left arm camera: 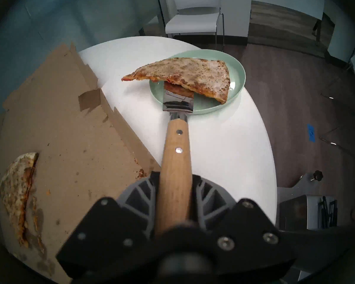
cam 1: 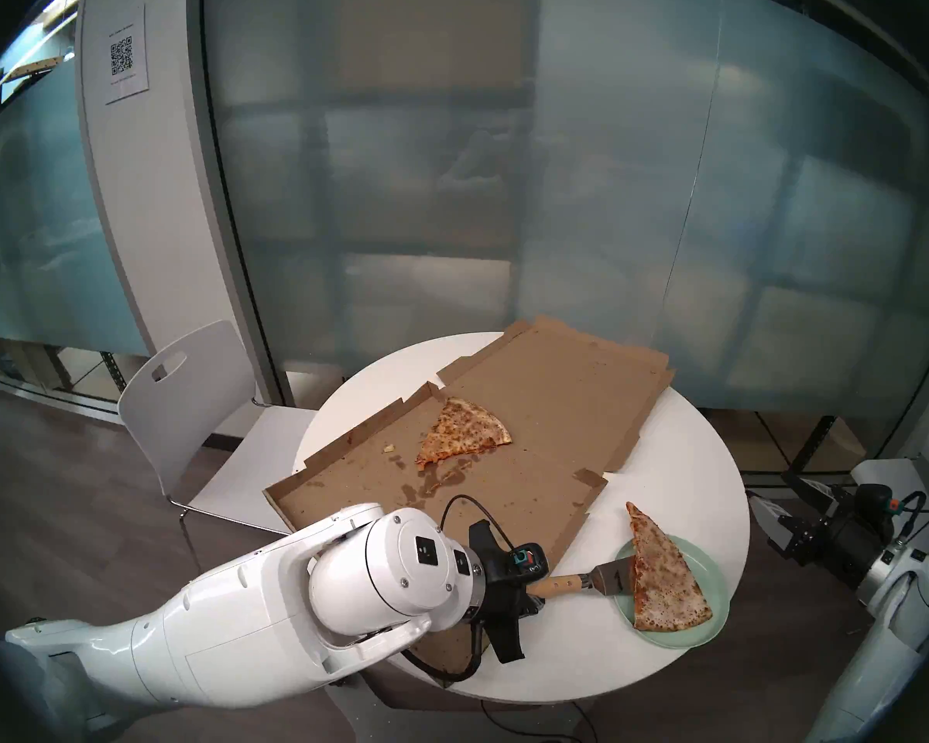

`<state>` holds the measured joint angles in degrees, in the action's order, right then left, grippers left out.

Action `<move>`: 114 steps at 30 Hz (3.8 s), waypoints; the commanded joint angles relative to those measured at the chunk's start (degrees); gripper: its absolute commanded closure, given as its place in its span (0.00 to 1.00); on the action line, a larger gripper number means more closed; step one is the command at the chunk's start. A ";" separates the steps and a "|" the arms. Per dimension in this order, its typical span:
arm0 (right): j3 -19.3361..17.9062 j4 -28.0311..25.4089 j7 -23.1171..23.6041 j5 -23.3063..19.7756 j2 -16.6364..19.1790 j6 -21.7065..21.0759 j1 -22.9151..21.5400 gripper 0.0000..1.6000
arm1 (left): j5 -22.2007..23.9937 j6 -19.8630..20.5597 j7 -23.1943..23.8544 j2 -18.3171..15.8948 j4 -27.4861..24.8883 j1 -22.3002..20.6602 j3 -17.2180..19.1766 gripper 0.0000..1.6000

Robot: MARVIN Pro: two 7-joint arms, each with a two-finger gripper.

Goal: Put pizza slice onto the plate

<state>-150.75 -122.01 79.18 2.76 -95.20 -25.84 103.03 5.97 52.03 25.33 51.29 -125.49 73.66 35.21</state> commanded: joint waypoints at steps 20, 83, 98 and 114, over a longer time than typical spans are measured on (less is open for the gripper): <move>0.07 -0.78 0.88 -0.96 -0.18 -0.07 -0.42 0.00 | -5.82 2.06 3.85 0.28 -3.14 -6.84 -4.21 1.00; 1.44 -0.63 0.09 -0.93 -0.47 -0.32 -0.50 0.00 | -20.03 2.97 10.48 -3.24 -7.62 -17.45 -12.62 1.00; 0.99 -0.73 0.41 -1.37 -0.77 -0.34 -0.30 0.00 | -24.31 2.97 12.94 -3.71 -9.40 -19.85 -15.19 1.00; 0.94 -1.10 0.71 -1.39 -1.34 -0.11 0.10 0.00 | -30.55 2.97 16.60 -5.99 -10.34 -21.61 -16.56 1.00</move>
<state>-150.00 -122.09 78.88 2.14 -96.52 -26.24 102.97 -21.86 55.09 41.45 45.86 -134.22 53.60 18.85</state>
